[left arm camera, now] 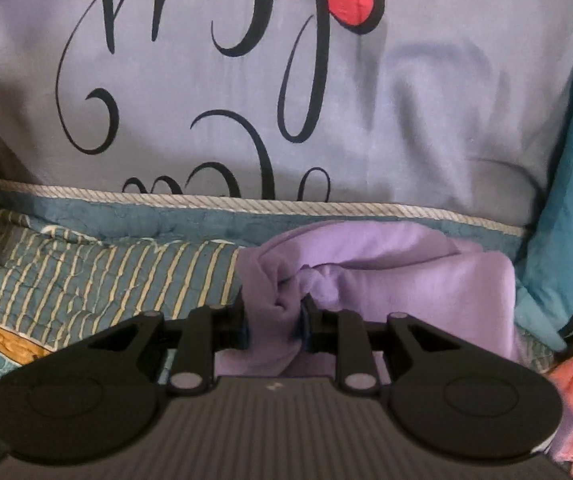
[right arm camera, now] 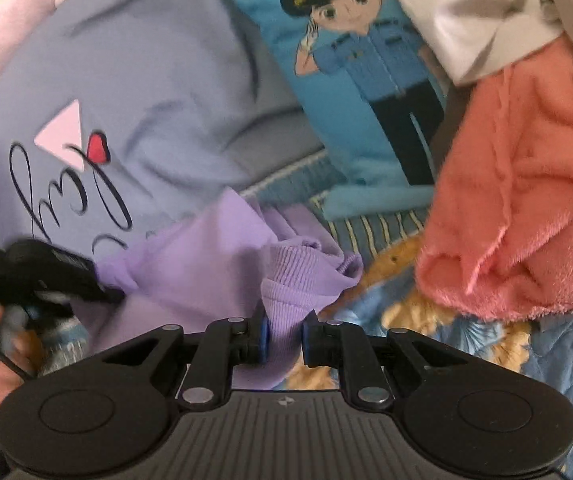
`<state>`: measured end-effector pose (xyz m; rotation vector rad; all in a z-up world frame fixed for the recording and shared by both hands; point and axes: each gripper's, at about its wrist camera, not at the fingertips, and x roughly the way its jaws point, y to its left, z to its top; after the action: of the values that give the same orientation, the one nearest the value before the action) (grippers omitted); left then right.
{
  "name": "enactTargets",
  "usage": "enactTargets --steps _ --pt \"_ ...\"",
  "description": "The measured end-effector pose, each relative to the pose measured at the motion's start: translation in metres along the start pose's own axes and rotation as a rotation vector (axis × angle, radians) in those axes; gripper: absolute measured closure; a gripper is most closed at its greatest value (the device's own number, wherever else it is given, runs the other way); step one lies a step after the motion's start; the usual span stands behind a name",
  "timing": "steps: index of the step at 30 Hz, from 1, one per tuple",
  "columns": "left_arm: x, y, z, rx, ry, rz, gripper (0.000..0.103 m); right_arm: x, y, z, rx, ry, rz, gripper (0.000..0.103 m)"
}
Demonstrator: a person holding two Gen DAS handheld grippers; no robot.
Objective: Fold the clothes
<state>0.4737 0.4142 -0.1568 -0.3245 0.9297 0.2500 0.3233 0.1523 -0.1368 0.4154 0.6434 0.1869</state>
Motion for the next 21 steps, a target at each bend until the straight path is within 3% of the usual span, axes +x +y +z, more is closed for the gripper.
enactTargets --steps 4,6,9,12,16,18,21 --pt "-0.017 0.026 0.005 -0.084 -0.015 -0.064 0.069 0.003 -0.003 -0.007 0.014 0.009 -0.007 0.088" --pt "-0.030 0.034 0.008 -0.077 -0.058 -0.018 0.068 0.006 -0.006 -0.007 0.029 0.023 -0.012 0.088" --pt "-0.058 0.039 0.007 -0.013 -0.153 0.110 0.067 0.003 -0.013 -0.003 0.052 0.035 -0.006 0.083" --pt "-0.088 0.050 -0.009 -0.018 -0.166 0.033 0.063 -0.016 -0.014 0.005 0.037 0.005 -0.001 0.079" --pt "-0.117 0.052 -0.042 -0.023 -0.163 -0.095 0.051 -0.055 -0.008 0.017 -0.105 -0.150 -0.044 0.075" --pt "-0.116 0.046 -0.054 -0.008 -0.140 -0.124 0.051 -0.037 0.000 0.032 -0.185 -0.106 0.001 0.075" --pt "-0.108 0.028 -0.067 0.053 -0.087 -0.084 0.051 -0.008 0.012 0.054 -0.305 -0.038 0.068 0.067"
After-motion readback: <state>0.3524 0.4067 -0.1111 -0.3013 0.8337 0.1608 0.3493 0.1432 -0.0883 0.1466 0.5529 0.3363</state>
